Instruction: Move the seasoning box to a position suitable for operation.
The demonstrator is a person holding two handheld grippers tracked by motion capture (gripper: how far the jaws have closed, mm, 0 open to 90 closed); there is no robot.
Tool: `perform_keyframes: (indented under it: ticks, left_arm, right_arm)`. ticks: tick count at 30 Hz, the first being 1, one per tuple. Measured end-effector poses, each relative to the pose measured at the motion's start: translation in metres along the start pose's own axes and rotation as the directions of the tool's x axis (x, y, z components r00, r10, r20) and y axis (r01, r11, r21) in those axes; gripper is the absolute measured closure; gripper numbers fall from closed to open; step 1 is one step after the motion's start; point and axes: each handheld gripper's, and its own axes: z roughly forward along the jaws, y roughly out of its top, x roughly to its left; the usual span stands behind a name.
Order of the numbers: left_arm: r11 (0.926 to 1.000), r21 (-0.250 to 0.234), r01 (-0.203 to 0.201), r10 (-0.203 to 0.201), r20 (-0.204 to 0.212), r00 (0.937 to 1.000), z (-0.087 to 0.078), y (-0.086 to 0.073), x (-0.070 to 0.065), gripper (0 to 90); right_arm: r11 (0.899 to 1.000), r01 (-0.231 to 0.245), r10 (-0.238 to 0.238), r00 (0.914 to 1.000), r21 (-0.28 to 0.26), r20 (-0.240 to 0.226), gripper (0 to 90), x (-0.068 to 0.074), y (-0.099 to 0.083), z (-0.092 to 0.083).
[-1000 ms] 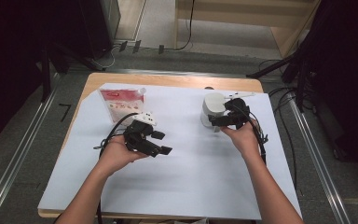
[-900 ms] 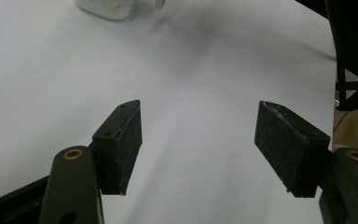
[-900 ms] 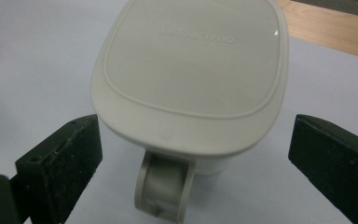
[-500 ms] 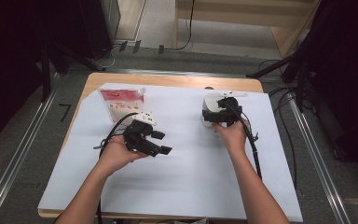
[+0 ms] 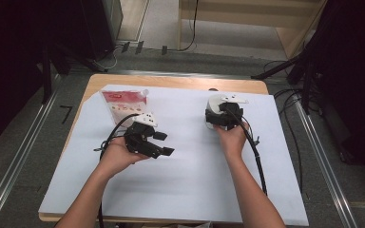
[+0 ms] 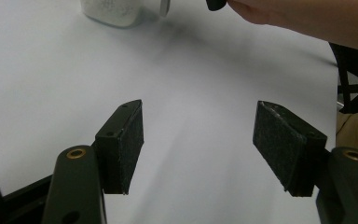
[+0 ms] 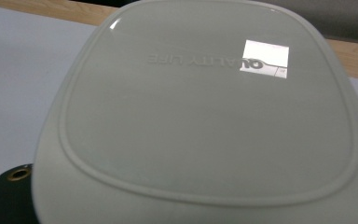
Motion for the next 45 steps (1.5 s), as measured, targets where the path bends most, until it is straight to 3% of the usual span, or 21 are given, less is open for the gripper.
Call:
perform_keyframes:
  ticks: [10, 24, 28, 35, 39, 43, 45]
  left_arm:
    - [1.0000, 0.004, 0.009, -0.009, 0.000, 1.0000, 0.000, -0.001, 0.001, 34.6]
    - [0.9998, 0.011, 0.016, -0.016, 0.013, 0.9998, 0.000, -0.003, 0.005, 34.9]
    - [1.0000, -0.002, 0.007, -0.007, -0.001, 1.0000, -0.001, -0.004, 0.006, 34.6]
    - [0.9999, 0.005, 0.011, -0.011, -0.006, 0.9999, 0.001, -0.005, 0.005, 34.6]
    - [1.0000, 0.007, 0.006, -0.006, -0.012, 0.9999, 0.002, -0.005, 0.006, 34.6]
    - [0.9999, 0.010, 0.004, -0.004, -0.014, 0.9999, 0.002, -0.005, 0.007, 34.6]
    - [0.9999, 0.015, 0.003, -0.002, -0.014, 0.9999, 0.003, -0.005, 0.007, 34.6]
  right_arm:
    - [1.000, -0.005, 0.005, 0.9999, -0.003, -0.010, 14.8, -0.003, 0.001, -0.001]
    - [0.997, 0.075, -0.076, 0.9960, -0.015, -0.046, 15.1, 0.009, 0.006, -0.015]
    - [0.993, 0.119, -0.121, 0.9891, -0.025, -0.084, 15.1, 0.011, 0.010, -0.027]
    - [0.989, 0.143, -0.147, 0.9764, -0.037, -0.158, 15.3, 0.014, 0.014, -0.052]
    - [0.981, 0.182, -0.192, 0.9609, -0.065, -0.200, 15.4, 0.018, 0.013, -0.070]
    - [0.981, 0.179, -0.191, 0.9527, -0.070, -0.237, 15.4, 0.020, 0.010, -0.078]
    - [0.977, 0.201, -0.214, 0.9448, -0.076, -0.248, 15.4, 0.023, 0.006, -0.083]
